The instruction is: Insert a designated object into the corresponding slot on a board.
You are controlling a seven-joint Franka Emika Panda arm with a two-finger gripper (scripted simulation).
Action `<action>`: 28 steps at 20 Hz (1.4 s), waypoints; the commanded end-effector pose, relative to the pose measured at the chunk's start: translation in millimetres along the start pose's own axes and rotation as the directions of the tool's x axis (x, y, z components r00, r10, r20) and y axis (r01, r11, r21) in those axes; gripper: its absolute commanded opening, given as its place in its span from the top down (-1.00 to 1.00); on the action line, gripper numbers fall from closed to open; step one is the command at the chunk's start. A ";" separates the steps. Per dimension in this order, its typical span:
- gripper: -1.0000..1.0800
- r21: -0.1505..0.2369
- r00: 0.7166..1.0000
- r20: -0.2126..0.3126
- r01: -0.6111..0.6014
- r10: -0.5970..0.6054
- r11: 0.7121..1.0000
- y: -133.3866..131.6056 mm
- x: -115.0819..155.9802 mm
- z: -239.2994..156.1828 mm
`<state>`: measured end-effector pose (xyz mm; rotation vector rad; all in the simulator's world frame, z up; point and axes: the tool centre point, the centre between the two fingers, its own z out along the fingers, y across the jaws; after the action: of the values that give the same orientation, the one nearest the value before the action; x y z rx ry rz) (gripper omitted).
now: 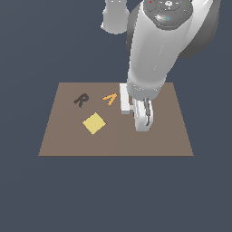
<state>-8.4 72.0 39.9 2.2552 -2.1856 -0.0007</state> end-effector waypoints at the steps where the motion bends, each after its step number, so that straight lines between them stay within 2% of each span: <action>1: 1.00 0.000 0.999 0.000 -0.040 0.040 0.999 -4.2 -7.4 -0.4; 10: 1.00 0.000 0.993 0.000 -0.116 0.116 0.993 -14.4 -21.9 -0.7; 22: 1.00 0.000 0.992 0.000 -0.124 0.124 0.992 -15.9 -22.8 9.3; 23: -0.92 0.000 0.992 0.000 -0.124 0.124 0.992 -15.9 -22.8 9.3; 28: -0.92 0.000 0.992 0.000 -0.124 0.124 0.992 -15.9 -22.8 9.3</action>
<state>6.6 95.2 30.5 2.1146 -2.3215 -0.0008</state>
